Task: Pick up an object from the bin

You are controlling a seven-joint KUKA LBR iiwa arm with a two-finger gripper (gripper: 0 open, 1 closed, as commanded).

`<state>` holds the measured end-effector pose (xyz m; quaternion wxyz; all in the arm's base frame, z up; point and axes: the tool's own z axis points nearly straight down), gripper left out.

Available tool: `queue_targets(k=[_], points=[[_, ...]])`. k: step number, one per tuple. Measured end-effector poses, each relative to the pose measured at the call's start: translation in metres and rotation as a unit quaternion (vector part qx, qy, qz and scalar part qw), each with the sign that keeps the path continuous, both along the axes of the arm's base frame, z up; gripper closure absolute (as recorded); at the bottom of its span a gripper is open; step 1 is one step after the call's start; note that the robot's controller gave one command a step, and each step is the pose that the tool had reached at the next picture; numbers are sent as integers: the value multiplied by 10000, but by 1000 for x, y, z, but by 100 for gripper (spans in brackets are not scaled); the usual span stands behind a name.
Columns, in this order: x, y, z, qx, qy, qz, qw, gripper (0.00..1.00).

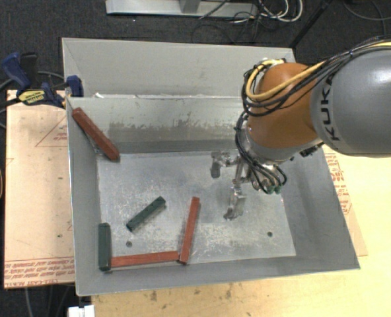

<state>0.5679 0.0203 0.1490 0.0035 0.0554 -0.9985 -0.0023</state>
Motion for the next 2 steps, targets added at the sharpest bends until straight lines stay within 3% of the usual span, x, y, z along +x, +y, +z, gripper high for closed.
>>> queue_targets(k=[1, 2], points=[[-66, 110, -36, 4, -28, 1733, 9849, 0], [-64, 107, -36, -8, -38, 1708, 9853, 100]])
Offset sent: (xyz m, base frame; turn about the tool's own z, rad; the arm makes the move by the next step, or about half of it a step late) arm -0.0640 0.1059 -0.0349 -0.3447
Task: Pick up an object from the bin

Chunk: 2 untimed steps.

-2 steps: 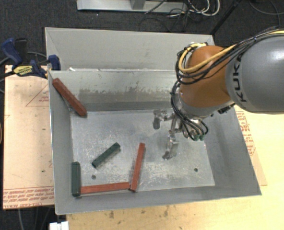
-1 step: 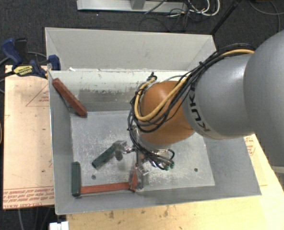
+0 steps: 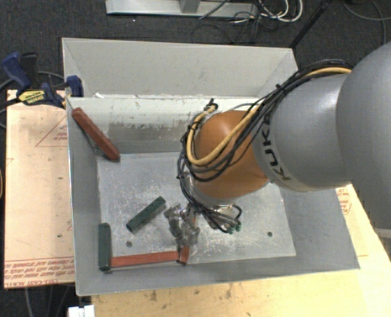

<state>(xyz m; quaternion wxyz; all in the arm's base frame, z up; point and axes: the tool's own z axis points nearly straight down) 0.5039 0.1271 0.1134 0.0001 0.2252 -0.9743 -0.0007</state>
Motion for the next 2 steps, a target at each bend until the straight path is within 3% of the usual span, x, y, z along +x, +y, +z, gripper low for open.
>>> queue_targets(k=[1, 2], points=[[3, 7, 60, 9, -43, 50, 10000, 100], [26, 20, 38, 6, -16, 21, 10000, 100]])
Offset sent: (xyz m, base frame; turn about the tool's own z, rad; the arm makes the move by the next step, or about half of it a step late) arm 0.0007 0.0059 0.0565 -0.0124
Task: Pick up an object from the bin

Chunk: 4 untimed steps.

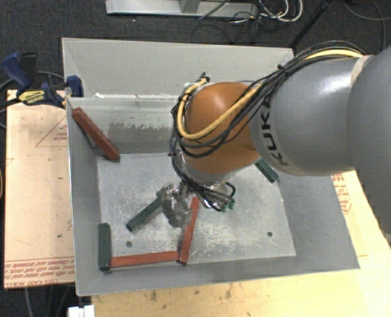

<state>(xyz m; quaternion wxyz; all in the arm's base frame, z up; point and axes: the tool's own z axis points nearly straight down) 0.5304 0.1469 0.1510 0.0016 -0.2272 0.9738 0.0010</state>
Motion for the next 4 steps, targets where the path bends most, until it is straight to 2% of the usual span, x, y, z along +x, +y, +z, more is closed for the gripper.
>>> queue_targets(k=[1, 2, 3, 4], points=[[-1, 0, 1, -2, 3, -1, 10000, 0], [33, 18, -69, -4, 19, 63, 10000, 0], [33, 18, -66, -2, 6, 59, 10000, 100], [55, 32, 10, 0, -38, 1494, 9888, 100]])
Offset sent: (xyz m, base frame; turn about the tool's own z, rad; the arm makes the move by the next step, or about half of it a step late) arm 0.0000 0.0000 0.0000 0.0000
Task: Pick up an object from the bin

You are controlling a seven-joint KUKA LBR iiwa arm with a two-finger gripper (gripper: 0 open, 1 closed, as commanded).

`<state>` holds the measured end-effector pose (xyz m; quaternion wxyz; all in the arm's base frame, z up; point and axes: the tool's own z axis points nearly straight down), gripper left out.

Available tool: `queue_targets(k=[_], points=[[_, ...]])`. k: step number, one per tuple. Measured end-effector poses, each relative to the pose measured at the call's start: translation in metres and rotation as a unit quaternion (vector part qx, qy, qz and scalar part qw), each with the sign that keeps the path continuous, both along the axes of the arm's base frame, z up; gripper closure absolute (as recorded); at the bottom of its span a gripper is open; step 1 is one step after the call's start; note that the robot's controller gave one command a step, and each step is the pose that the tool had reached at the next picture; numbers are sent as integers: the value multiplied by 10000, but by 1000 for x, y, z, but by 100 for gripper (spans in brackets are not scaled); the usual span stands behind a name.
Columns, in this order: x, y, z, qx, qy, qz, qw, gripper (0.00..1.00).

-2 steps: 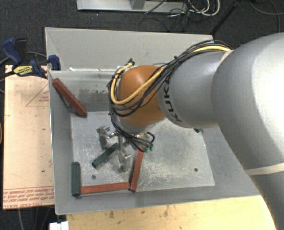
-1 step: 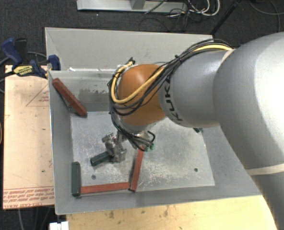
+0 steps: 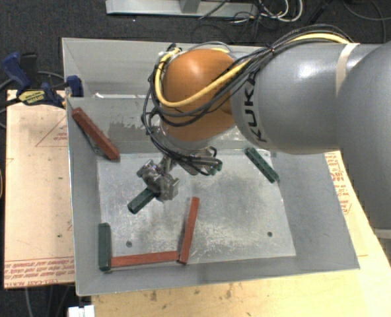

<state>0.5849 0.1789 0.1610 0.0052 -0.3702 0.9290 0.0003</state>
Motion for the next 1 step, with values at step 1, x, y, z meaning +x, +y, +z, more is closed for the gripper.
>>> queue_targets(k=[1], points=[[2, -3, 106, 0, -16, 55, 10000, 100]])
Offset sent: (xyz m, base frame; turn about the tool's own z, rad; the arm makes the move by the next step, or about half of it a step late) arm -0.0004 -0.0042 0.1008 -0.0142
